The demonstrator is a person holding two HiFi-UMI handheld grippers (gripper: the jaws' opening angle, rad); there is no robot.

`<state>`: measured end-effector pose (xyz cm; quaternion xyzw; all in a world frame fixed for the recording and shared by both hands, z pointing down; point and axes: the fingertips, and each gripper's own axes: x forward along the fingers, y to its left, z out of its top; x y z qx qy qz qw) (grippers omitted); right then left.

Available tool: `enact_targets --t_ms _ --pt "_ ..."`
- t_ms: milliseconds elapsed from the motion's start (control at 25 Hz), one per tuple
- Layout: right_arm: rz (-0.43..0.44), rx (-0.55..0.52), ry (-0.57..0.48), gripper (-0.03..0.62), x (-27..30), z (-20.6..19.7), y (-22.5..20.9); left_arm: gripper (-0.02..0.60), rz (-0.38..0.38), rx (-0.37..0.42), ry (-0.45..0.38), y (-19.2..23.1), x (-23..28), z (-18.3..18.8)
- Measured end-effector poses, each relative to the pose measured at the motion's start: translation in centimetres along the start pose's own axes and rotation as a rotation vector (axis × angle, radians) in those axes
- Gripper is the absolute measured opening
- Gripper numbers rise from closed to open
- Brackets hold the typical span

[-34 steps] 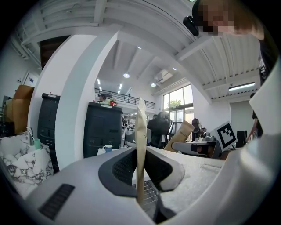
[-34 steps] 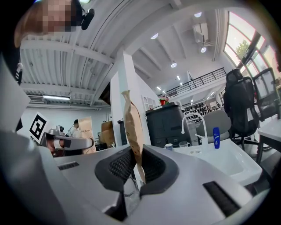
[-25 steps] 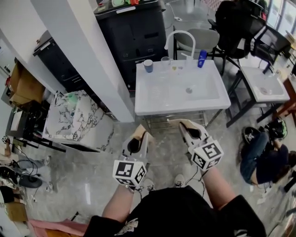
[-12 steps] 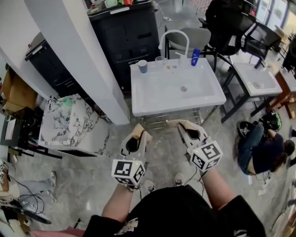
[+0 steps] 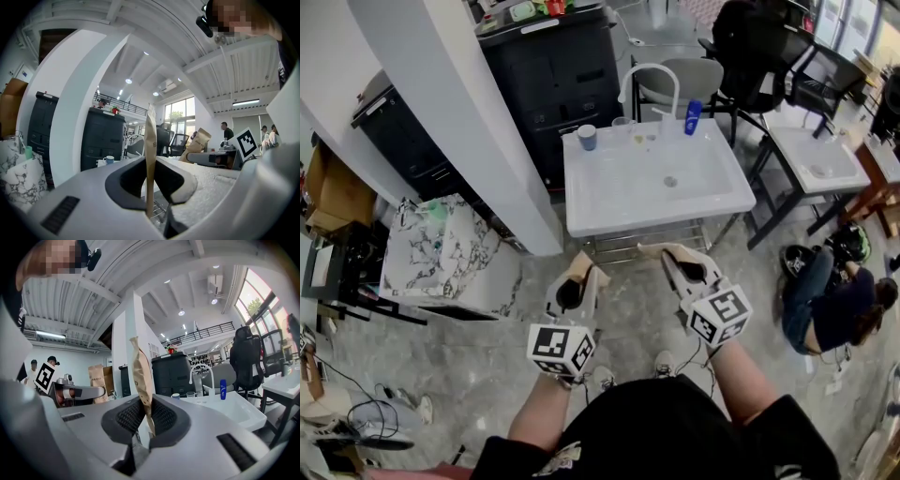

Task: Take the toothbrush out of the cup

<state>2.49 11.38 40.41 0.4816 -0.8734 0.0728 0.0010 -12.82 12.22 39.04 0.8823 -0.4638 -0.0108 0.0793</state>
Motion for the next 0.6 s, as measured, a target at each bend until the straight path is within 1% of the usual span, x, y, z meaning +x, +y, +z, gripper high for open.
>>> enact_targets --t_ms 360,600 --pt "0.003 0.003 -0.002 0.026 -0.48 0.62 -0.22 0.043 0.002 -0.002 -0.004 -0.59 0.01 0.73" --pt "0.004 -0.004 -0.006 0.026 -0.63 0.44 -0.25 0.043 0.002 0.001 -0.006 -0.79 -0.05 0.55"
